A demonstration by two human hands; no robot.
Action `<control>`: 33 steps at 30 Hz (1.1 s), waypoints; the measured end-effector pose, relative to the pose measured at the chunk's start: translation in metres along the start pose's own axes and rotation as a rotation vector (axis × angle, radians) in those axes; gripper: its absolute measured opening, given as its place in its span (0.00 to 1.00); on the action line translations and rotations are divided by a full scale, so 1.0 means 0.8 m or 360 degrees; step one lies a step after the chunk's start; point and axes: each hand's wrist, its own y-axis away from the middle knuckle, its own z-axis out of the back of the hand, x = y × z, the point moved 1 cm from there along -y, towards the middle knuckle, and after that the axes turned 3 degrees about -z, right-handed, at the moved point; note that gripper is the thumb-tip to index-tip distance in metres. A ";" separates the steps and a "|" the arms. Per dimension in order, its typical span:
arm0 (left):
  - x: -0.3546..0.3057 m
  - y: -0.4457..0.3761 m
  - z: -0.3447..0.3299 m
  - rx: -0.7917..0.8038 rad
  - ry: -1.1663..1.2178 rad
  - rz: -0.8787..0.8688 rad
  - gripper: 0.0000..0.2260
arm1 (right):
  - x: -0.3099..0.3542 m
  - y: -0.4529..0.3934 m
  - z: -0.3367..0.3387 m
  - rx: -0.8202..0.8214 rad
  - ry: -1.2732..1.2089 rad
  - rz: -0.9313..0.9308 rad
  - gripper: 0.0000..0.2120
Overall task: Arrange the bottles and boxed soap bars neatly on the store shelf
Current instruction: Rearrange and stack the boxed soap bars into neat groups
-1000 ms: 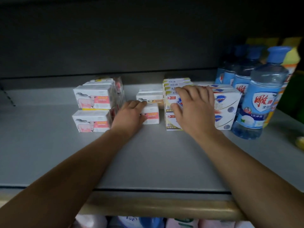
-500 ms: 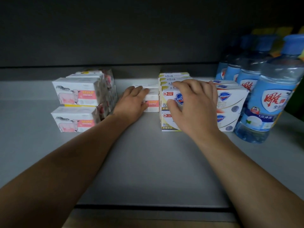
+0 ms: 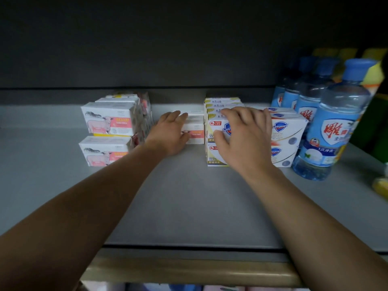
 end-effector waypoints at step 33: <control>0.145 0.284 0.096 0.0082 -0.0053 0.0533 0.22 | 0.276 0.013 -0.092 0.0575 -0.0019 0.0355 0.28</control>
